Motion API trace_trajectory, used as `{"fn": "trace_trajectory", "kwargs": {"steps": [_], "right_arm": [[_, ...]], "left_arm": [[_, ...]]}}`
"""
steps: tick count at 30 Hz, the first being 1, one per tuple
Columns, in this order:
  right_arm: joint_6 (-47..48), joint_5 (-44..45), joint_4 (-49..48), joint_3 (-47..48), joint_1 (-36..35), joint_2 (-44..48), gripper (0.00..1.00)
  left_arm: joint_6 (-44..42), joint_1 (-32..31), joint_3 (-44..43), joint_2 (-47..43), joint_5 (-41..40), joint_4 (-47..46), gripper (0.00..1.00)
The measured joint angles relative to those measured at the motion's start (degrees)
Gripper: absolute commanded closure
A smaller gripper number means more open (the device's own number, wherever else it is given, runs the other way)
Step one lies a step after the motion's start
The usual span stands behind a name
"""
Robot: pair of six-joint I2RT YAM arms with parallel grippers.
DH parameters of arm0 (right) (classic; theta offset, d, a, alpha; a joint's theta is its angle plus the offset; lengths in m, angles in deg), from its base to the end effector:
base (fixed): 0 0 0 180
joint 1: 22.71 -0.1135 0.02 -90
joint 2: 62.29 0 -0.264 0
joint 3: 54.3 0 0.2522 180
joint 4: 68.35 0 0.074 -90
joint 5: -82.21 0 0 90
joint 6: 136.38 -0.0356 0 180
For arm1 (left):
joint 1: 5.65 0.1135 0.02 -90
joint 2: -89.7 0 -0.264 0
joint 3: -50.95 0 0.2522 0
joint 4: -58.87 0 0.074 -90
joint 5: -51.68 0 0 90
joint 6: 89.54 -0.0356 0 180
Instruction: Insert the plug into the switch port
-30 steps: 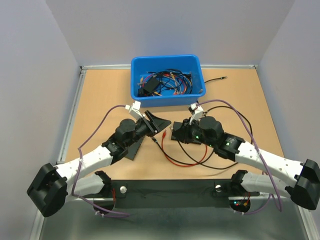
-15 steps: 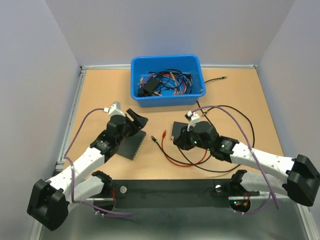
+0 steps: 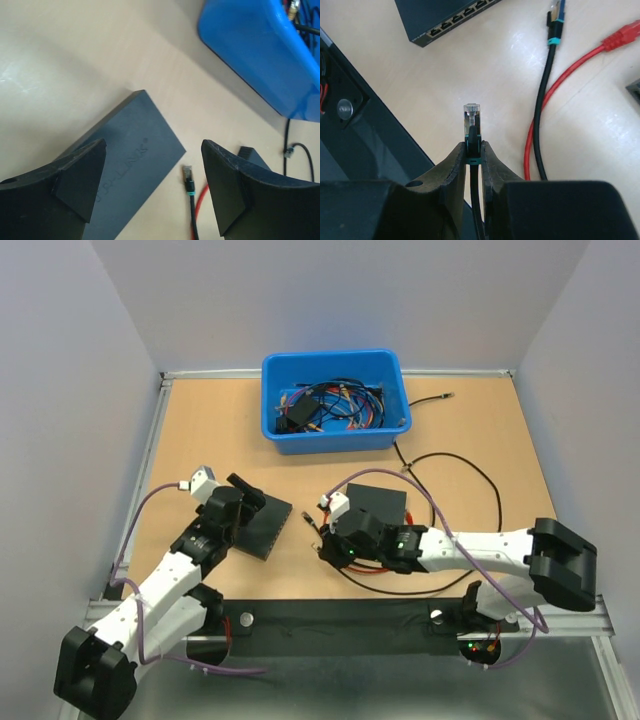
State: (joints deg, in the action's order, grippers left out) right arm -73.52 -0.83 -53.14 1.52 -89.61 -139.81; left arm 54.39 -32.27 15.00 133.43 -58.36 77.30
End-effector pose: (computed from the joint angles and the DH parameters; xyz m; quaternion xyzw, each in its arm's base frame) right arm 0.1157 0.2602 0.2123 -0.2781 0.8489 0.2893 0.3438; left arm 0.1624 -0.0677 0.2144 -0.2867 0.7907 -0.2237 0.4925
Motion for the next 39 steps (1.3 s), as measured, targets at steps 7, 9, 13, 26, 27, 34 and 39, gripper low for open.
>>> {"fn": "trace_trajectory", "kwargs": {"steps": [7, 9, 13, 26, 27, 34, 39], "right_arm": [[0.6, 1.7, 0.1, 2.7, -3.3, -5.5, 1.0], [0.7, 1.9, 0.0, 2.9, -3.3, -6.0, 1.0], [0.8, 3.7, 0.0, 3.0, -3.3, -6.2, 1.0], [-0.8, 17.0, 2.1, -2.8, -2.1, 7.2, 0.99], [-1.4, 17.3, 2.4, -3.3, -1.3, 8.0, 1.0], [-2.3, 12.2, 4.1, -3.1, 0.4, 5.0, 0.99], [-0.5, 7.1, 3.7, -2.3, 0.4, 1.5, 1.0]], "left_arm": [[-0.4, 0.1, 0.0, 0.9, -1.1, 1.8, 0.13], [-1.6, 0.1, 0.0, 0.9, -1.0, 1.2, 0.13], [-4.6, 0.1, 0.0, 0.9, 0.2, -0.4, 0.13], [-13.7, -2.3, -0.2, 4.8, 8.1, -8.8, 0.2], [-14.4, -3.4, -0.7, 6.3, 8.5, -9.6, 0.2], [-15.7, -7.3, -3.9, 14.7, 7.8, -11.2, 0.19], [-13.7, -7.3, -3.9, 14.8, 4.5, -10.3, 0.16]]}}
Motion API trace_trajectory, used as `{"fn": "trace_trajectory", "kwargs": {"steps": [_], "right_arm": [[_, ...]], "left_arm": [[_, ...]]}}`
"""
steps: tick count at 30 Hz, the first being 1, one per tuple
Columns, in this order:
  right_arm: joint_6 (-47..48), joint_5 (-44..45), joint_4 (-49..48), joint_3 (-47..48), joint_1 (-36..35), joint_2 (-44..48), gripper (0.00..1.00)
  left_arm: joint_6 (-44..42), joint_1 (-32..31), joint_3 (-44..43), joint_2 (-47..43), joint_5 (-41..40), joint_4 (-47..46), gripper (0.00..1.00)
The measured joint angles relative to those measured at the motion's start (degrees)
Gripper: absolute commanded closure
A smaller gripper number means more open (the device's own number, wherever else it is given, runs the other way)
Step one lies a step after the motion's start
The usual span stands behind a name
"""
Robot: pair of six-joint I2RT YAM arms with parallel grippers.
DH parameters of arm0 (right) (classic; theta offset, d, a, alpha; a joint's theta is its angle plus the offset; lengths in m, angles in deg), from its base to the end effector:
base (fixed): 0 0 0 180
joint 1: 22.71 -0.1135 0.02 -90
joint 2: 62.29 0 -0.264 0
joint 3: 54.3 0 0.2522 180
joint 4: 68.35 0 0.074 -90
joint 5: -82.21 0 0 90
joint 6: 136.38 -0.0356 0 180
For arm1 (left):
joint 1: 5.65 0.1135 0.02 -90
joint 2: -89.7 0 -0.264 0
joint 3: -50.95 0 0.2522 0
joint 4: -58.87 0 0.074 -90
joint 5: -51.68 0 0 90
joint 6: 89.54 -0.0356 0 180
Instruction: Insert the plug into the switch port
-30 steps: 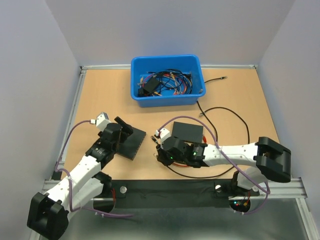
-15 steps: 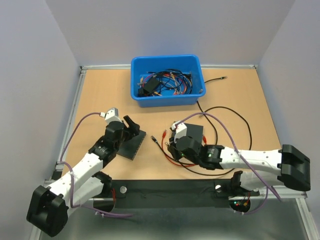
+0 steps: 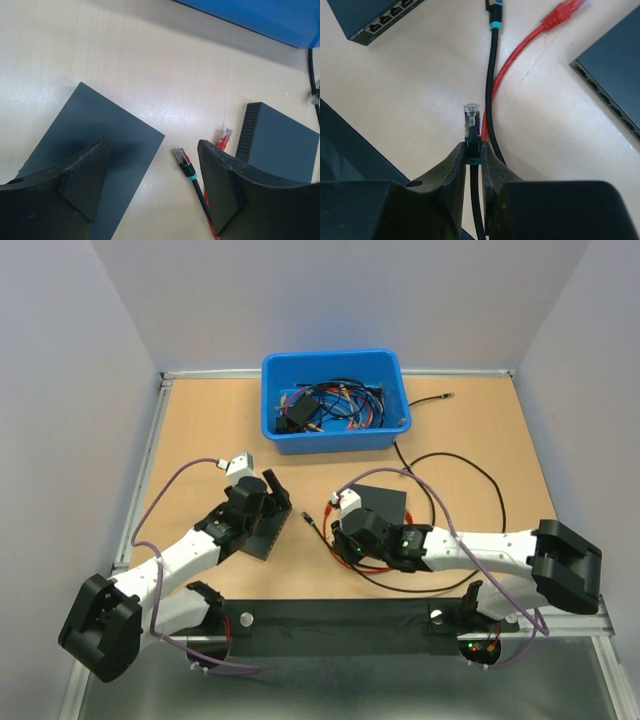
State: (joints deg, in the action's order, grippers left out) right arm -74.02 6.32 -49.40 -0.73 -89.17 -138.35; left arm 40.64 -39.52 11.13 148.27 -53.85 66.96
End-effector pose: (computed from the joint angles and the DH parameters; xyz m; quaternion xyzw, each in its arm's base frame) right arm 0.1161 0.2448 0.2014 -0.2530 0.8700 0.2224 0.3600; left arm 0.1861 -0.1135 0.2088 -0.1171 0.8389 -0.2206 0.4836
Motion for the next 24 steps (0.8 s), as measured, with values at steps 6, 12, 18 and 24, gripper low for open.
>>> {"fn": "trace_trajectory", "kwargs": {"steps": [6, 12, 18, 24], "right_arm": [[2.4, -4.8, -3.5, 4.0, 0.0, -7.8, 1.0], [3.3, -6.3, -7.8, 4.2, 0.0, -10.1, 1.0], [5.2, -8.9, -9.9, 9.0, 0.0, -17.6, 0.99], [7.2, -10.5, -10.3, 12.6, 0.0, -22.9, 0.99]], "left_arm": [[2.1, 4.8, 0.2, -0.4, -1.0, 1.9, 0.15], [3.0, 10.4, 2.8, -2.2, 1.2, 1.7, 0.14], [3.8, 15.7, 6.4, -2.1, 7.2, 0.7, 0.14], [3.9, 18.0, 8.2, -1.1, 10.6, -1.9, 0.14]]}}
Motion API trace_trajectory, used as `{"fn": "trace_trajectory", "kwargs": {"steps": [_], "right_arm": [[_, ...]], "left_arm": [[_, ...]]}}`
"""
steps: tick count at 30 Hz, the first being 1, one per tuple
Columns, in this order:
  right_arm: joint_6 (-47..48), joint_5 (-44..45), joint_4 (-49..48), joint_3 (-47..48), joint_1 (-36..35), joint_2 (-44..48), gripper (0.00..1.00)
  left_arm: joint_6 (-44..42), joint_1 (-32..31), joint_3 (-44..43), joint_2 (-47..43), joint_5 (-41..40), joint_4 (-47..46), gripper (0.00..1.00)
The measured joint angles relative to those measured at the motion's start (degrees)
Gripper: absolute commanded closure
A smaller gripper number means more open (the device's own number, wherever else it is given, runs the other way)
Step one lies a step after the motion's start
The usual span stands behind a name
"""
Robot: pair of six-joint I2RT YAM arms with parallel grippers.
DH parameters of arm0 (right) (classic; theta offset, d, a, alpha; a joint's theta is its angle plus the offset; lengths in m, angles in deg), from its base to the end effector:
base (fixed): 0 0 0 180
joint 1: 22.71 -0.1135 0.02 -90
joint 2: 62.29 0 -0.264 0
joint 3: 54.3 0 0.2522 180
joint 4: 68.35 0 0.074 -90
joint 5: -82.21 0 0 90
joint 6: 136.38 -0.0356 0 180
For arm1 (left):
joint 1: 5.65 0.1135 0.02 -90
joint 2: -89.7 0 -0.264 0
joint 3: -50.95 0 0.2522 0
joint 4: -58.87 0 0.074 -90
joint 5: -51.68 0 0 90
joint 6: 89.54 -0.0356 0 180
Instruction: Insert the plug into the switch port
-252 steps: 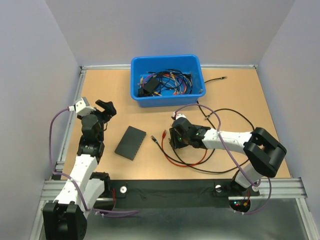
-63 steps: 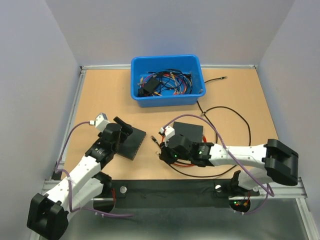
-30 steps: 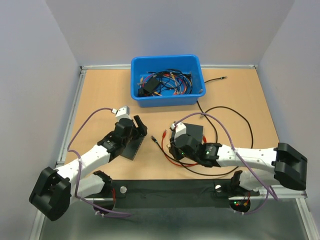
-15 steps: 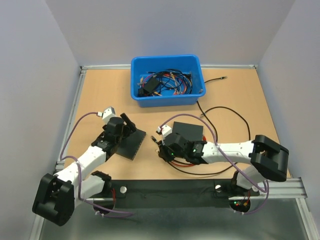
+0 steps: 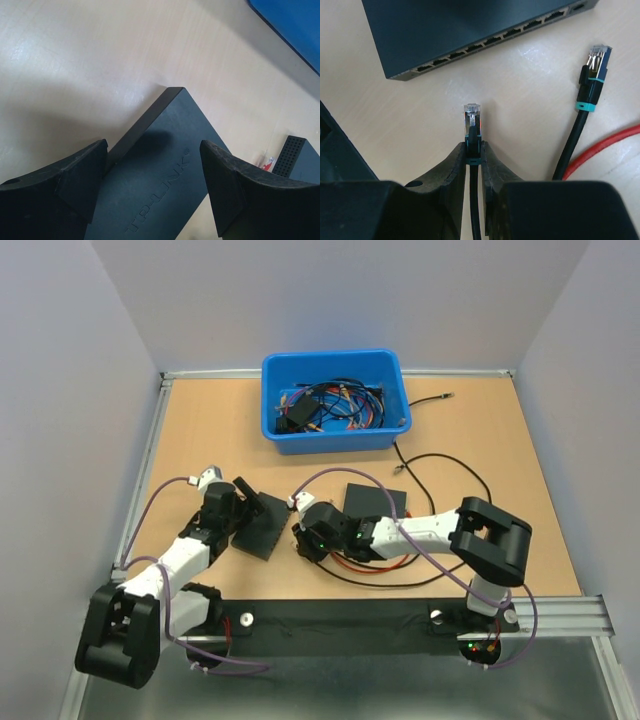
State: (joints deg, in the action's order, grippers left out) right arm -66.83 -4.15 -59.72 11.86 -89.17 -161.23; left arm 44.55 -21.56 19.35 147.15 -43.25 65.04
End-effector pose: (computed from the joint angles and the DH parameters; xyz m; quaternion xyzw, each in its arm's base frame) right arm 0.1439 0.3247 0.1653 -0.3440 0.8436 0.2618 0.3184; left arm 0.1910 -0.0513 0.1680 -0.2330 0.8425 -0.2095 0.4381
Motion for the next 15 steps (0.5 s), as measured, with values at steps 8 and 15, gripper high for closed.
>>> {"fn": "trace_trajectory", "kwargs": {"steps": [8, 15], "right_arm": [[2.2, -1.3, -0.1, 3.8, 0.0, -4.5, 0.99], [3.1, -0.6, -0.3, 4.8, 0.0, -6.0, 0.99]], "left_arm": [[-0.8, 0.3, 0.2, 4.9, 4.1, -5.4, 0.15], [-1.6, 0.3, 0.2, 5.9, 5.6, -7.3, 0.15]]}}
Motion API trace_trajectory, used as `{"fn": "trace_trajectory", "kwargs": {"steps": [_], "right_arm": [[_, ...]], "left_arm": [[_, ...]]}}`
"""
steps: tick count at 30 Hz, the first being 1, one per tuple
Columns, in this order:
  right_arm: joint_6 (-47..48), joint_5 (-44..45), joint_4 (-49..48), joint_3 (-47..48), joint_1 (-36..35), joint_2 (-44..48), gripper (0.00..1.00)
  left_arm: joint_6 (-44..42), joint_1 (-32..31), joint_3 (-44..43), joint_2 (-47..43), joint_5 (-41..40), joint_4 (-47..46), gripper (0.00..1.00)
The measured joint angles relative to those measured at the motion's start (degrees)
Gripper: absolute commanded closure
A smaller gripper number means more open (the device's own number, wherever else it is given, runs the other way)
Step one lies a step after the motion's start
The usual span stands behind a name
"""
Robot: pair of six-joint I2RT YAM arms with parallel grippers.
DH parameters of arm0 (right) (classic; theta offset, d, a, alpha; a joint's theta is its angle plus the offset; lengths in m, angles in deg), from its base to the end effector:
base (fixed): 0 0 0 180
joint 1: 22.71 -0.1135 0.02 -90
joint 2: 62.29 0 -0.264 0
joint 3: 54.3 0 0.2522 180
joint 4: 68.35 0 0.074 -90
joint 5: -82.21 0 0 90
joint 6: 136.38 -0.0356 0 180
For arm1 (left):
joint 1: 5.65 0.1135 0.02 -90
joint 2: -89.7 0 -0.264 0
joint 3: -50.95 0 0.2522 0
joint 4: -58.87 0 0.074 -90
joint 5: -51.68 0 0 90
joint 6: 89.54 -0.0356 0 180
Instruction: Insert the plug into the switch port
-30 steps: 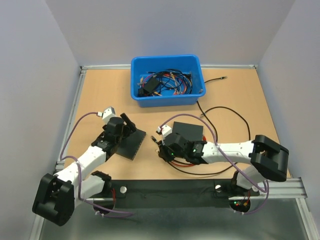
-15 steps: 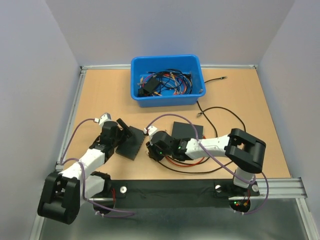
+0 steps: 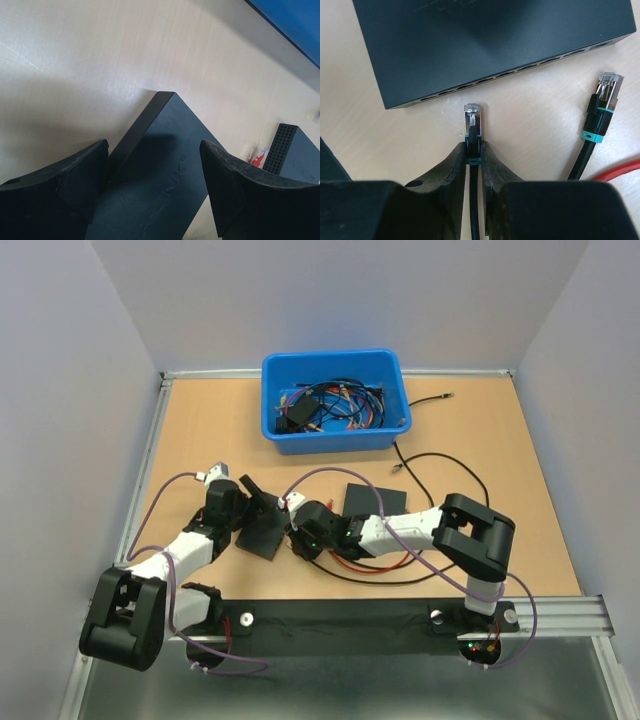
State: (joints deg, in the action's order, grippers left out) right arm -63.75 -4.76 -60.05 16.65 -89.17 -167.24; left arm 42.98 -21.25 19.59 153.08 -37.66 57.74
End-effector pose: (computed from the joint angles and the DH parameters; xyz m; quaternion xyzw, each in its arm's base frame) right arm 0.1528 0.3460 0.1538 -0.3701 0.8361 0.2520 0.3169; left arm 0.2018 -0.0568 0.1595 -0.1997 0.8466 -0.2440 0.4287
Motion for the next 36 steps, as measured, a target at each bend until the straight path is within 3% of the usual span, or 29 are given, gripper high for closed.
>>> {"fn": "trace_trajectory", "kwargs": {"steps": [36], "right_arm": [[4.1, 9.4, 3.5, 4.7, 0.0, -2.6, 1.0]], "left_arm": [[-5.2, -0.4, -5.9, 10.9, 5.2, -4.9, 0.19]]}}
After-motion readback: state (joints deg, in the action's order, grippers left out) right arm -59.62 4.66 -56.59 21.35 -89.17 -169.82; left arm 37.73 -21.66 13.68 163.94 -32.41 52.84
